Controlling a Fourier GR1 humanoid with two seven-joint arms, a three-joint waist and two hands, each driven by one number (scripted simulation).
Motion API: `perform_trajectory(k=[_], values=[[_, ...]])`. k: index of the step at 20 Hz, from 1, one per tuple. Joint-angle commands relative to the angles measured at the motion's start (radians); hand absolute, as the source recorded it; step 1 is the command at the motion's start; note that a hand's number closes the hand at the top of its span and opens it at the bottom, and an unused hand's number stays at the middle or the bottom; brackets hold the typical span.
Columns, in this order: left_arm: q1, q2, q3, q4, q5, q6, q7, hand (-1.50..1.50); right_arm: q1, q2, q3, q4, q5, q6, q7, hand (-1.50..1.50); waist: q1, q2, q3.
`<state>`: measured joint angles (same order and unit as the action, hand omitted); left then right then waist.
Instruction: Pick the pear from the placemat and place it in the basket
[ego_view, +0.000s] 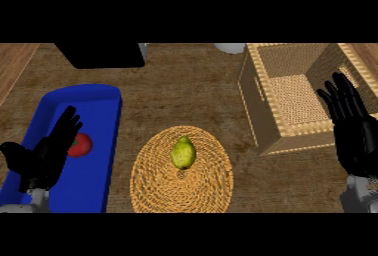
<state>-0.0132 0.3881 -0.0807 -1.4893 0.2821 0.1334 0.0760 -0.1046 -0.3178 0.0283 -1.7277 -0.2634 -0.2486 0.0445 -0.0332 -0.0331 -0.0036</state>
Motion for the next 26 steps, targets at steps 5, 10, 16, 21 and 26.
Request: perform_trajectory(k=[5,10,16,21,26], values=[[-0.188,0.046,-0.068,-0.073,-0.096,-0.087,-0.084,0.0,-0.094,0.131,0.101,0.21,-0.083,0.122,-0.029,1.5,0.063,0.049,0.007],[-0.207,0.027,-0.119,-0.07,-0.102,-0.131,-0.092,0.0,-0.134,0.308,0.384,0.149,0.044,0.117,-0.191,-1.5,0.102,0.05,0.005],[-0.17,0.022,-0.12,-0.048,-0.117,-0.136,-0.117,0.0,-0.235,0.315,0.574,0.319,0.307,-0.283,-0.039,-1.5,0.068,0.035,0.001],[-0.156,0.004,-0.128,-0.069,-0.131,-0.106,-0.09,0.0,-0.409,0.225,0.517,0.355,0.536,-0.333,0.318,-1.5,0.035,0.022,-0.002],[-0.159,0.013,-0.114,-0.057,-0.142,-0.104,-0.103,0.0,-0.571,0.021,0.515,0.339,0.578,-0.046,0.626,-1.5,0.02,0.018,-0.003]])
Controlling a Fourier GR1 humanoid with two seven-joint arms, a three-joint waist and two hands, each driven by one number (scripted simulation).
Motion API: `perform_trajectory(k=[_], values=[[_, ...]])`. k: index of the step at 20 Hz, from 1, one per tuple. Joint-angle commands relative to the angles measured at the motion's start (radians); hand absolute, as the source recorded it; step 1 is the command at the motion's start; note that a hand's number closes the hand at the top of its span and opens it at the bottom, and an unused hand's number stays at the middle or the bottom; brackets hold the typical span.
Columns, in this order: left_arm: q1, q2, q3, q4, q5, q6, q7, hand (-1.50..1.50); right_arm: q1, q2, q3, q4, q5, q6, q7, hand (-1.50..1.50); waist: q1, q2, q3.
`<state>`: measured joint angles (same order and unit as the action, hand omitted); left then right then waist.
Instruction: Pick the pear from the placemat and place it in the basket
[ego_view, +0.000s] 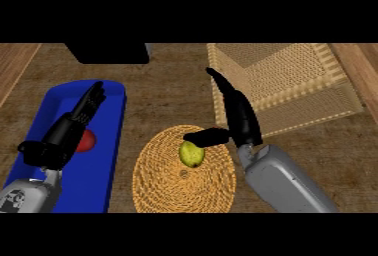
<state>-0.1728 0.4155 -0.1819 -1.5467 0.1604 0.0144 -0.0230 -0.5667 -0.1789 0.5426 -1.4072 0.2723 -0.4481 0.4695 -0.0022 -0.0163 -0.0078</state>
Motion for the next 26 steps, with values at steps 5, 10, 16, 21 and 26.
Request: perform_trajectory(k=[5,10,16,21,26], values=[[0.024,0.0,0.008,0.003,0.004,-0.013,-0.012,0.0,-0.192,-0.161,0.019,-0.097,-0.151,0.503,0.42,-1.5,-0.004,0.004,0.004],[-0.042,-0.006,0.026,-0.005,0.0,-0.015,0.027,0.0,-0.214,-0.224,-0.106,-0.22,-0.384,0.706,0.552,-1.5,-0.011,0.011,0.007],[-0.092,-0.041,0.054,0.068,-0.037,-0.021,0.02,0.0,-0.11,-0.254,-0.164,-0.413,-0.43,0.72,0.691,-1.5,-0.011,0.013,0.007],[-0.004,-0.057,0.046,-0.042,-0.061,-0.043,0.044,0.0,-0.016,-0.235,-0.174,-0.406,-0.337,0.71,0.593,-1.5,0.002,0.015,0.008],[0.022,-0.068,0.079,-0.021,-0.058,-0.084,-0.01,0.0,0.07,-0.146,-0.143,-0.349,-0.203,0.634,0.49,-1.5,0.005,0.016,0.008]])
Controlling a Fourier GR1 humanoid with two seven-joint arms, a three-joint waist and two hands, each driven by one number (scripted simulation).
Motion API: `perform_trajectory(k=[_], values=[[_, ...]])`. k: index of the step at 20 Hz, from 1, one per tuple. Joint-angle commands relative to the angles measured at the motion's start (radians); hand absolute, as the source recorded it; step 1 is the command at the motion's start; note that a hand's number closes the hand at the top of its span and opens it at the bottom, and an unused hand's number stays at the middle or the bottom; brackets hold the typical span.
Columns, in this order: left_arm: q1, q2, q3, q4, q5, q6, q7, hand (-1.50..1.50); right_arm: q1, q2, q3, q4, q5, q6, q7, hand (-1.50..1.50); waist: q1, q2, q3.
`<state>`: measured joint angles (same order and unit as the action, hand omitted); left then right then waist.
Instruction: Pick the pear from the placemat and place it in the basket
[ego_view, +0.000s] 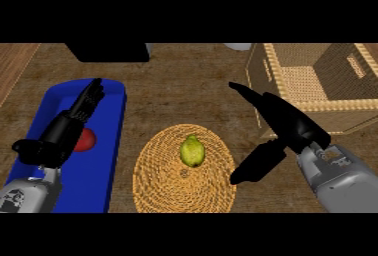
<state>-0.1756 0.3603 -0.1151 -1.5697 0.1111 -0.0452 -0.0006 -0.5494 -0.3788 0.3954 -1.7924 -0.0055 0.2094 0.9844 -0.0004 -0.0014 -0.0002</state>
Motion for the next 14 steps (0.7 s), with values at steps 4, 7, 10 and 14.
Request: perform_trajectory(k=[4,7,10,14], values=[[-0.002,-0.03,0.009,-0.057,-0.031,0.001,0.076,0.0,0.085,0.129,0.02,0.184,0.179,-0.069,-0.194,-1.5,0.007,0.002,0.0],[0.037,-0.053,0.019,-0.013,-0.055,-0.037,-0.003,0.0,0.118,0.177,0.005,0.135,0.226,-0.076,-0.162,-1.5,0.002,0.001,0.0],[0.016,-0.044,0.049,-0.013,-0.036,-0.055,-0.002,0.0,0.177,0.207,0.046,0.256,0.31,-0.144,-0.335,-1.5,0.003,0.002,0.0],[0.033,-0.08,0.026,-0.088,-0.074,-0.041,0.057,0.0,0.164,0.288,0.069,0.346,0.413,-0.187,-0.344,-1.5,0.005,0.001,0.0]])
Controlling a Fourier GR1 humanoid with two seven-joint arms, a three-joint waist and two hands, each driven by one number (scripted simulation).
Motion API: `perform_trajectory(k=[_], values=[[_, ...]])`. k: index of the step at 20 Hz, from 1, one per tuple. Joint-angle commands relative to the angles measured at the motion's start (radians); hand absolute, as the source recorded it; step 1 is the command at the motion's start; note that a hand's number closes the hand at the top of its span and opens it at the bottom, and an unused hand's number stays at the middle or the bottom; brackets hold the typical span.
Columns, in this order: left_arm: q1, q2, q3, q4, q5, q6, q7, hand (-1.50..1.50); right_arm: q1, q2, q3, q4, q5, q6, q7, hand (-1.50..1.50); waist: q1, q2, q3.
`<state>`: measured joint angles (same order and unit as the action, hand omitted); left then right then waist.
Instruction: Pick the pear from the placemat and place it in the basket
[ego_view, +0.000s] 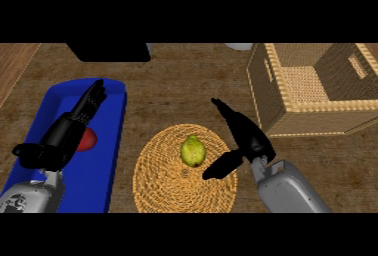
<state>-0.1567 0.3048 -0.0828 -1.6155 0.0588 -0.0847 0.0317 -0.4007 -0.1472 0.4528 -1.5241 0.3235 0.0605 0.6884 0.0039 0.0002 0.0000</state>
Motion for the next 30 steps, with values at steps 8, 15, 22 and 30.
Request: perform_trajectory(k=[8,15,22,30], values=[[-0.01,-0.016,0.074,0.086,-0.034,-0.089,-0.077,0.0,0.01,0.108,-0.07,0.181,0.12,-0.009,-0.198,-1.5,0.0,0.0,0.0],[-0.013,-0.061,0.097,0.017,-0.061,-0.079,-0.012,0.0,0.066,0.146,-0.069,0.093,0.156,0.01,-0.187,-1.5,-0.003,-0.001,0.0],[-0.025,-0.096,0.092,0.023,-0.102,-0.077,0.01,0.0,0.027,0.147,-0.004,0.111,0.173,-0.007,-0.089,-1.5,-0.002,-0.001,0.0],[-0.009,-0.129,0.081,0.064,-0.14,-0.09,-0.045,0.0,0.019,0.147,-0.007,0.234,0.193,-0.022,-0.179,-1.5,-0.002,0.0,0.0]])
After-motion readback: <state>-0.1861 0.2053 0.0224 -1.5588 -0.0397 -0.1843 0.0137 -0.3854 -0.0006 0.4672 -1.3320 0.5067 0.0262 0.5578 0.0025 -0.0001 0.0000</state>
